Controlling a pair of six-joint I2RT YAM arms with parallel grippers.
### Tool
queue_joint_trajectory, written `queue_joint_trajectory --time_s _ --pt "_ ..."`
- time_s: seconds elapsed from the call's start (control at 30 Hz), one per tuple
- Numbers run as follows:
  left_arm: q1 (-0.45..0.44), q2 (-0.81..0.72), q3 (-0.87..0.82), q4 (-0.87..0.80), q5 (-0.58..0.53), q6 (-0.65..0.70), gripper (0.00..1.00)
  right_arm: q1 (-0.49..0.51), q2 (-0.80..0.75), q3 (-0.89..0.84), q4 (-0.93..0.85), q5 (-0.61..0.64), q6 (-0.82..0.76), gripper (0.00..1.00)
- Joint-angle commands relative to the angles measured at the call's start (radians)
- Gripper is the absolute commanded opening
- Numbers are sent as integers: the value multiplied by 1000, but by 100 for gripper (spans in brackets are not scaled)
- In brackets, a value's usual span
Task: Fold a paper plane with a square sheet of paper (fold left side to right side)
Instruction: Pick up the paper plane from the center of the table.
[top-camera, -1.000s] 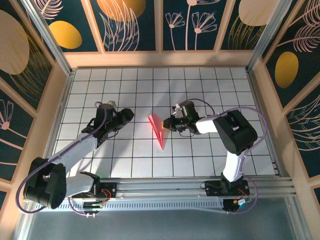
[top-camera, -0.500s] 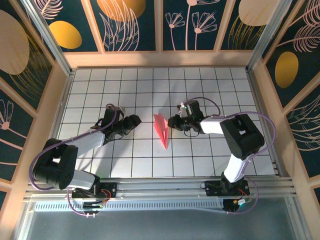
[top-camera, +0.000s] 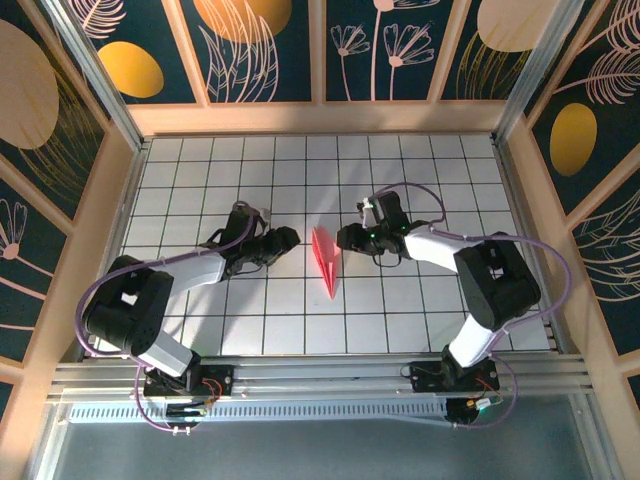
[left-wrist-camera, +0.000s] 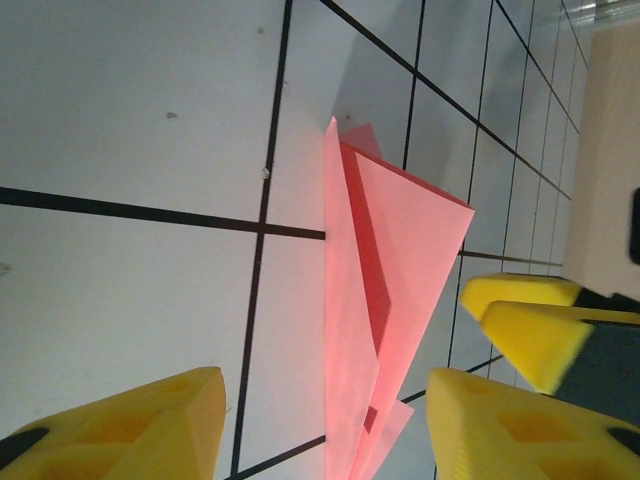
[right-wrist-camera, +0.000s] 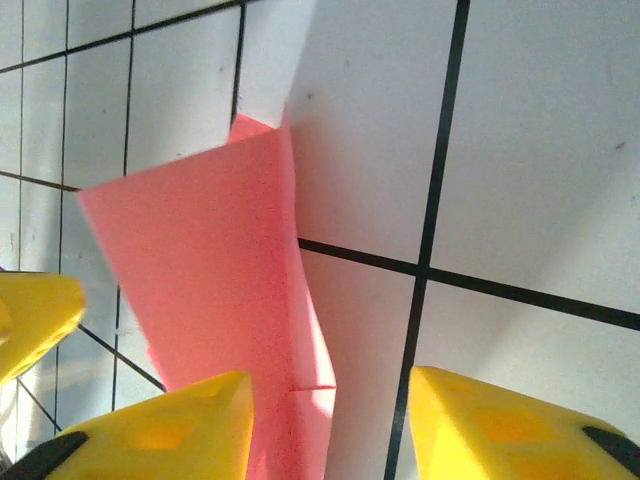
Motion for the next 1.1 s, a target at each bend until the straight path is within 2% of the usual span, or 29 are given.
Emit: queue_joint_trajectory --time_s 0.0,0.13,0.3,0.83,0.97,1.07 --pt "-13 26 32 32 28 -17 55 15 -56 49 -141 33 -61 49" --pt "-19 48 41 32 27 -18 54 73 -55 83 -242 28 -67 53" --pt "-26 78 48 55 48 -22 53 141 -22 92 -265 34 -39 57" --pt "-60 200 112 106 108 -31 51 183 73 152 -258 49 -44 59" --pt "-65 224 130 105 114 -28 45 185 90 160 -259 55 -47 59" --pt "-66 238 137 105 111 -28 37 187 100 167 -269 67 -49 59"
